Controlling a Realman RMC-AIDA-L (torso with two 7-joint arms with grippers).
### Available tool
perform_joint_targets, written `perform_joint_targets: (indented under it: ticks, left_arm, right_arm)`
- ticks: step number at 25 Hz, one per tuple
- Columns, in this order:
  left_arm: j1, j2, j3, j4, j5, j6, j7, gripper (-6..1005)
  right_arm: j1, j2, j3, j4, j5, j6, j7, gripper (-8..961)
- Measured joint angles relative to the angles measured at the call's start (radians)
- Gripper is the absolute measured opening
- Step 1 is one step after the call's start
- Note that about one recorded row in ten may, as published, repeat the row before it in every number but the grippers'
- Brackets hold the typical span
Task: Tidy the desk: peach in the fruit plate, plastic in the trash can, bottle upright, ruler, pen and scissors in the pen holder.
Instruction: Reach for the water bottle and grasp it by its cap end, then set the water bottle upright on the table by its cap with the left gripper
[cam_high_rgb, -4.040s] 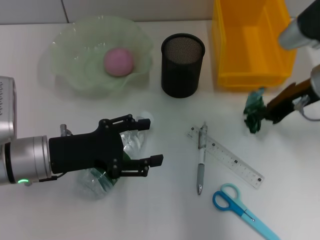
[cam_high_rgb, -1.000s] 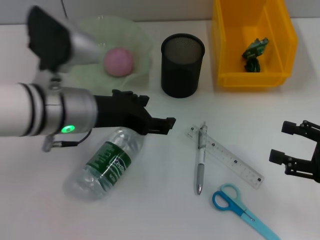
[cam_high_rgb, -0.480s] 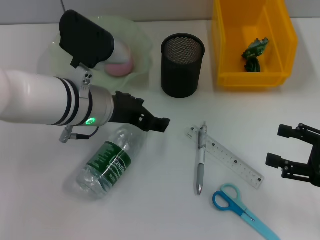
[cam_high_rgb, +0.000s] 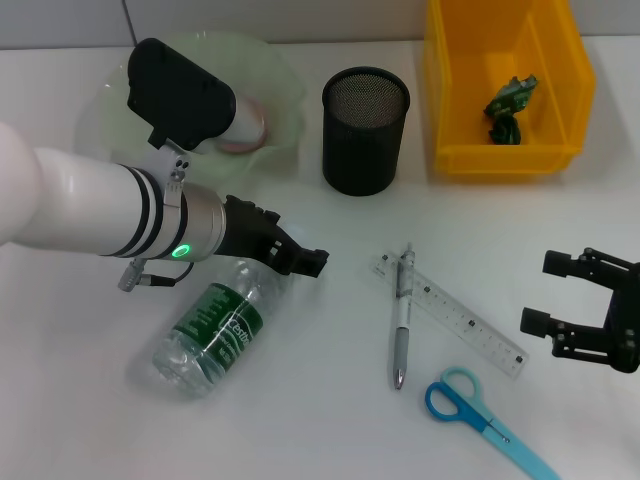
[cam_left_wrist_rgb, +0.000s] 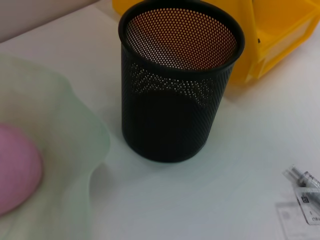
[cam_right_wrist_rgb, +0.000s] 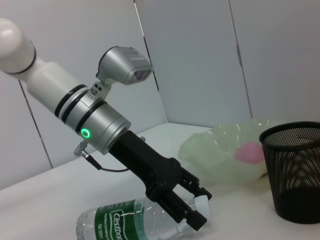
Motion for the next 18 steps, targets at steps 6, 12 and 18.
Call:
perform_joint_targets:
  ticks: [6, 12, 18]
  left_arm:
    - [-0.013, 0.003, -0.007, -0.004, 0.001, 0.033, 0.018, 696]
    - [-0.032, 0.001, -0.007, -0.029, 0.006, 0.052, 0.025, 588]
    - [-0.015, 0.004, -0.019, 0.020, 0.012, 0.061, 0.078, 468]
  right_arm:
    - [0.009, -0.001, 0.000, 0.005, -0.004, 0.004, 0.000, 844]
    - [0.011, -0.001, 0.000, 0.005, -0.004, 0.002, 0.005, 844]
    - [0.010, -0.001, 0.000, 0.004, -0.003, -0.002, 0.010, 844]
